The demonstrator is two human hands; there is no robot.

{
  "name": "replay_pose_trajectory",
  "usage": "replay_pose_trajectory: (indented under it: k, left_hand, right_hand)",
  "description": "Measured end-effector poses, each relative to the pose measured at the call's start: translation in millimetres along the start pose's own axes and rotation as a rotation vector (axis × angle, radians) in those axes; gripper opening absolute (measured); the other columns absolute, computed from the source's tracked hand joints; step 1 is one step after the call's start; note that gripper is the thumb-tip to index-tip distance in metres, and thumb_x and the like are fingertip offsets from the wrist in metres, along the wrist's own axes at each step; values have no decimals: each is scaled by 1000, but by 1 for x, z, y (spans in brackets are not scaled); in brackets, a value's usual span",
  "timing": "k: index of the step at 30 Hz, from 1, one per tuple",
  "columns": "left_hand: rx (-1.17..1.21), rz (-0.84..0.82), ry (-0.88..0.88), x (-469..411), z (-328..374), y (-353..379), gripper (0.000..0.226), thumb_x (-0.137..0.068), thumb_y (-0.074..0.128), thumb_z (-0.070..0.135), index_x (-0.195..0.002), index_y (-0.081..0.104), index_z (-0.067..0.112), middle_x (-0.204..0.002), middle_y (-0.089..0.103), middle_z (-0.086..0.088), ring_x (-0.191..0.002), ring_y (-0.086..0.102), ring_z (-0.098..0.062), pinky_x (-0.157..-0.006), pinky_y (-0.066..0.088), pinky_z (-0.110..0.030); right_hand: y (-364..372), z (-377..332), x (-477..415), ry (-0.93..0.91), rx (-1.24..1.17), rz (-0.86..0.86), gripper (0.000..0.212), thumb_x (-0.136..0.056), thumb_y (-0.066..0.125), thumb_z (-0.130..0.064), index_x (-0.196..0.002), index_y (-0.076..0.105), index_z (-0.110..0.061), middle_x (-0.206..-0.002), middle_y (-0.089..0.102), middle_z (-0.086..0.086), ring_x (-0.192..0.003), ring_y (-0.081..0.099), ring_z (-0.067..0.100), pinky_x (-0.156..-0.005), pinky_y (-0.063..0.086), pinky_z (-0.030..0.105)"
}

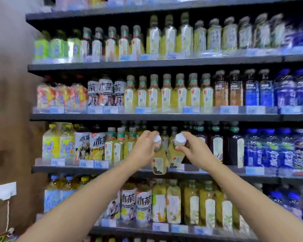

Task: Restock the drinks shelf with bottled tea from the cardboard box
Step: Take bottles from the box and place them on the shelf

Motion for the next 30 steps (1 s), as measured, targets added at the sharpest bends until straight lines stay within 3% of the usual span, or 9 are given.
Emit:
replay_pose_trajectory:
  k: [2, 7, 12, 16, 20, 22, 24, 27, 30]
  left_hand:
    - [-7, 32, -9, -19, -7, 1, 47, -101, 50, 6, -147, 44, 8, -133, 48, -14, -122, 49, -30, -88, 31, -22]
    - [25, 36, -81, -59, -34, 25, 48, -100, 54, 7, -146, 46, 12, -133, 50, -9, -121, 52, -26, -87, 29, -16]
    - [147, -11, -238, -92, -69, 51, 50, -99, 58, 15, -149, 47, 14, -144, 53, -8, -131, 51, -25, -101, 35, -25]
    - [297, 0, -360, -125, -91, 70, 59, -94, 68, 27, -148, 48, 12, -140, 61, -8, -128, 58, -24, -105, 45, -30]
    - [329, -20, -404, -138, -100, 99, 52, -95, 67, 23, -144, 50, 16, -126, 68, -9, -105, 66, -25, -83, 47, -26]
    - [383, -53, -410, -135, -105, 112, 48, -93, 68, 24, -138, 53, 17, -112, 71, -6, -89, 66, -18, -78, 53, -28]
    - [375, -139, -394, -125, -113, 123, 47, -88, 73, 30, -129, 57, 15, -103, 69, 2, -89, 63, -12, -70, 51, -24]
    - [282, -239, -397, -106, -132, 143, 71, -78, 82, 36, -136, 46, 15, -111, 68, 5, -100, 65, -11, -71, 50, -19]
    - [142, -208, -481, -102, -140, 154, 56, -76, 85, 36, -121, 60, 14, -113, 71, 0, -100, 69, -15, -83, 60, -33]
  right_hand:
    - [0, 5, -21, 11, -14, 46, 42, -90, 70, -32, -128, 53, -24, -110, 64, -7, -96, 59, 14, -78, 44, 28]
    - [25, 25, -57, 75, -70, 55, 30, -89, 71, -27, -114, 56, -29, -97, 65, -9, -83, 57, 11, -71, 42, 27]
    - [57, 59, -95, 210, -114, 2, 36, -90, 70, -28, -123, 57, -22, -107, 66, -3, -89, 58, 13, -65, 41, 18]
    - [84, 78, -127, 324, -222, 34, 40, -90, 69, -31, -127, 59, -19, -113, 66, -2, -104, 61, 16, -82, 46, 27]
    - [116, 92, -138, 397, -219, 21, 53, -86, 71, -31, -134, 52, -18, -120, 68, 5, -108, 64, 25, -92, 52, 36]
    - [125, 101, -136, 424, -298, 31, 65, -85, 74, -33, -142, 45, -21, -125, 66, 6, -108, 64, 23, -91, 51, 33]
    - [124, 106, -131, 406, -297, -31, 77, -78, 80, -40, -142, 40, -26, -123, 64, 0, -108, 63, 18, -90, 50, 31]
    - [125, 114, -120, 402, -68, -254, 54, -76, 82, -38, -119, 51, -29, -108, 67, -5, -103, 64, 15, -87, 52, 31]
    - [130, 120, -115, 481, -3, -335, 40, -79, 81, -35, -112, 64, -22, -107, 70, -2, -99, 67, 14, -84, 59, 35]
Point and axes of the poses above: each hand's wrist, its own x-axis away from the middle knuckle, its own y-axis out of the palm, z = x × y, the point moved 1 cm from there along -x, towards the middle knuckle
